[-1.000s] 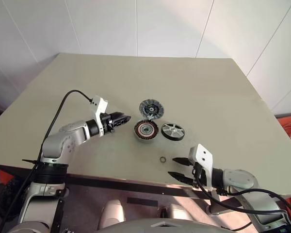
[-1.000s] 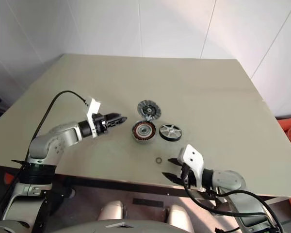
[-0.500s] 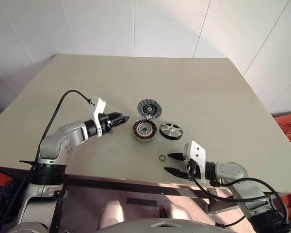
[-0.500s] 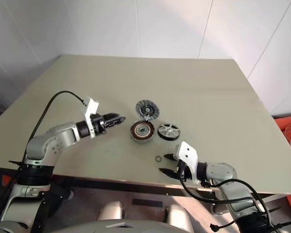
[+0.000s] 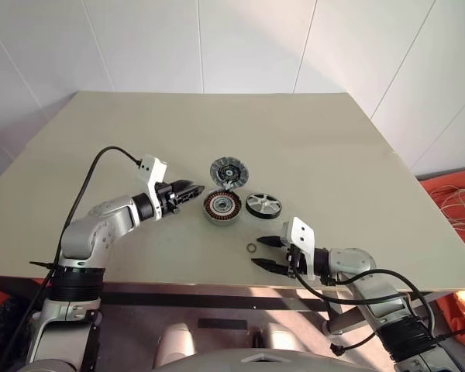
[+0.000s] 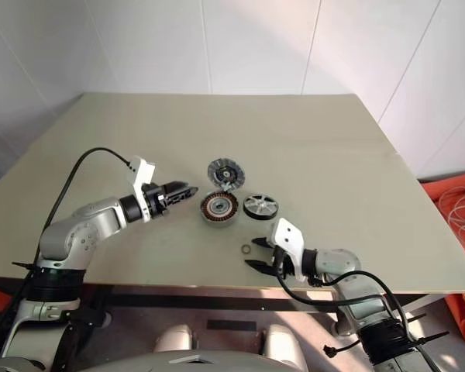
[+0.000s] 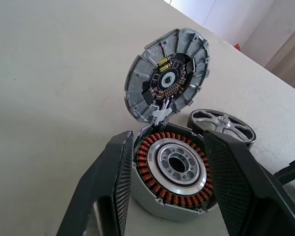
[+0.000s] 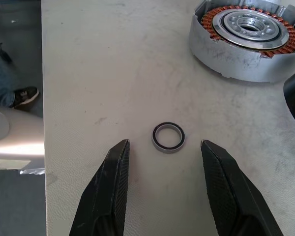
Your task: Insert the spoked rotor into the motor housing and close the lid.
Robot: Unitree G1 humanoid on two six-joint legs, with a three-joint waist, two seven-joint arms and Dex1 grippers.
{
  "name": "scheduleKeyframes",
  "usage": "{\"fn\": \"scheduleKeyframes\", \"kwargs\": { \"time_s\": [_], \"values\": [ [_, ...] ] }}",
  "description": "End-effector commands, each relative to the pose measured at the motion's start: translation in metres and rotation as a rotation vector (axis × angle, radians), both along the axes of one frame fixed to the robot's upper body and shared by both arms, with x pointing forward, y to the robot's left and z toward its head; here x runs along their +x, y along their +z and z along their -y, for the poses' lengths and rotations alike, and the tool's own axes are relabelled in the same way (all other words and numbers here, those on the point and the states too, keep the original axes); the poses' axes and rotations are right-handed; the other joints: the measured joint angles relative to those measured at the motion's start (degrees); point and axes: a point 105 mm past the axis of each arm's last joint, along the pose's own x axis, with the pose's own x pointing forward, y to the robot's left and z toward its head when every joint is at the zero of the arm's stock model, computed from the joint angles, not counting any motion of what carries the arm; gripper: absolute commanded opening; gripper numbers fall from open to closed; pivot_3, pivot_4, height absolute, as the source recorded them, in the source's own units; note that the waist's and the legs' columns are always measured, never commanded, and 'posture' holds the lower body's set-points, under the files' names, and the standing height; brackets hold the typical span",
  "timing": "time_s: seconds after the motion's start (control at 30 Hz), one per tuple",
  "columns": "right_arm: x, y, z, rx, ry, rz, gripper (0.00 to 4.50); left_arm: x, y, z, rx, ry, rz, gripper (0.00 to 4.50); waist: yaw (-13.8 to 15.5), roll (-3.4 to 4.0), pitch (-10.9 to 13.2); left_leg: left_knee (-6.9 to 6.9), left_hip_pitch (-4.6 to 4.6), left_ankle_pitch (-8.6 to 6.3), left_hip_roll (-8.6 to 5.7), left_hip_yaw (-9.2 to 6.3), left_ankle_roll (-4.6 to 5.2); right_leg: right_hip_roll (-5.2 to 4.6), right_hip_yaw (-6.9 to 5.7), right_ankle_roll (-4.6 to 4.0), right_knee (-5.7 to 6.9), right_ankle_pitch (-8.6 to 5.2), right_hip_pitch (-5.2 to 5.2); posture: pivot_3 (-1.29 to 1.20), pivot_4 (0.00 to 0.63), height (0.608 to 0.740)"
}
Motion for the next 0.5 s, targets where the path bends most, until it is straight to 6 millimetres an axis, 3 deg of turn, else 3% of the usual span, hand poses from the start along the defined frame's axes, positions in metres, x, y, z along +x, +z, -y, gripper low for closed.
{"fn": "scheduleKeyframes", "kwargs": {
  "time_s": [0.03,0.5],
  "values": [
    [0.0072,0.0080,-0.0048,-0.005,0.010,0.032,2.52,0.0002,0.0143,0.0016,-0.019,-0.001,0.063,2.35,0.1,0.01,0.0,0.00,-0.01,0.02,0.00,0.00,0.01,0.00,0.00,-0.01,0.00,0.00,0.00,0.00,0.000,0.740],
    [0.0033,0.0140,-0.0064,-0.001,0.018,0.004,2.52,-0.0009,0.0124,0.0002,-0.028,0.021,0.064,2.35,0.3,0.02,0.0,-0.07,-0.35,-0.01,-0.03,0.00,0.22,-0.02,-0.03,-0.44,-0.06,0.25,-0.20,0.00,0.000,0.740]
  ]
}}
